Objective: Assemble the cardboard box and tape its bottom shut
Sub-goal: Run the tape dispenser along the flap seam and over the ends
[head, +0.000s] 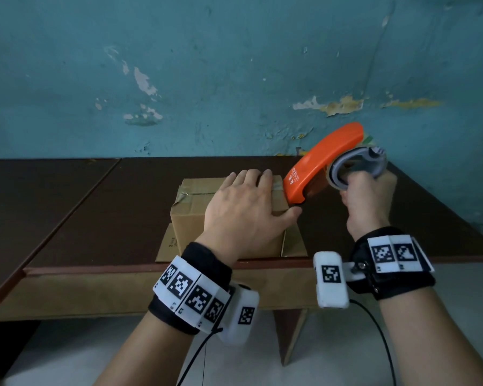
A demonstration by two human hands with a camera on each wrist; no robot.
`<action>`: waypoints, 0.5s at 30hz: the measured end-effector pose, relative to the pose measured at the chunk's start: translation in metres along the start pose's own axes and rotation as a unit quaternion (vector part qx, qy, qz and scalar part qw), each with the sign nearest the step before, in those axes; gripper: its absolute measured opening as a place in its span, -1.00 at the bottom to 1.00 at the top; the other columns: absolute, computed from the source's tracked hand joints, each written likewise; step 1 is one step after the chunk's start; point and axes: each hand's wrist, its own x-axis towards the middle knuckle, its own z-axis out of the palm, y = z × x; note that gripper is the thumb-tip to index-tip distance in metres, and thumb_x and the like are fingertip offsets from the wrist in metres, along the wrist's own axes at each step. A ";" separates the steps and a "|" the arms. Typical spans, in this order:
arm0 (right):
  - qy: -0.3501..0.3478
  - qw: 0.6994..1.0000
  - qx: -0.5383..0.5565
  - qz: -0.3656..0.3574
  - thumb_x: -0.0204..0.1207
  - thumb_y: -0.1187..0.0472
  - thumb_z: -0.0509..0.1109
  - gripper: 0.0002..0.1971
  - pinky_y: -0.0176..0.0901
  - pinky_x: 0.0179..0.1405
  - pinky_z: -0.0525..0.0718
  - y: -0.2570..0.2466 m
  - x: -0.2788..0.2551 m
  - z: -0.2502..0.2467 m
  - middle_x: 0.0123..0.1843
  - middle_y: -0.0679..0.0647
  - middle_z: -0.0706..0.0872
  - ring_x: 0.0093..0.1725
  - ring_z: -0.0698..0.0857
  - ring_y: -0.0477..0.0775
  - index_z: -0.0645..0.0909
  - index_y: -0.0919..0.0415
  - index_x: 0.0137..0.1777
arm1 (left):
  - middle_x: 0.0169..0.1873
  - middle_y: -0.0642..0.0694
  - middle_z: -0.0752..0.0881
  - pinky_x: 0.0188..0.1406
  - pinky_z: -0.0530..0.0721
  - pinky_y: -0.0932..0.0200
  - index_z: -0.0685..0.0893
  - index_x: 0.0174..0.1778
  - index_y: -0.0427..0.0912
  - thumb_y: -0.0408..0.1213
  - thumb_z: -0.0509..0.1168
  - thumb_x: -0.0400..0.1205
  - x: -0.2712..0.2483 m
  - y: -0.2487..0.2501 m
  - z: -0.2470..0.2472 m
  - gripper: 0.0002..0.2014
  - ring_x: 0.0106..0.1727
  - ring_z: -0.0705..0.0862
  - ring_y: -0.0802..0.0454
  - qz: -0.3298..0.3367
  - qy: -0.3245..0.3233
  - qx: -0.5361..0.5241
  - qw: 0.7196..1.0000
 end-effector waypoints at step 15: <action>-0.027 0.950 0.225 0.216 0.58 0.27 0.18 -0.73 -0.29 -0.67 0.27 0.031 -0.014 0.018 -0.54 -0.03 0.41 -0.62 0.33 -0.07 0.43 0.10 -0.37 | 0.59 -0.18 0.52 0.75 0.26 -0.15 0.18 0.81 -0.14 0.57 0.09 0.56 0.002 0.000 0.003 0.06 0.66 0.45 -0.16 0.001 0.000 0.020 1.000</action>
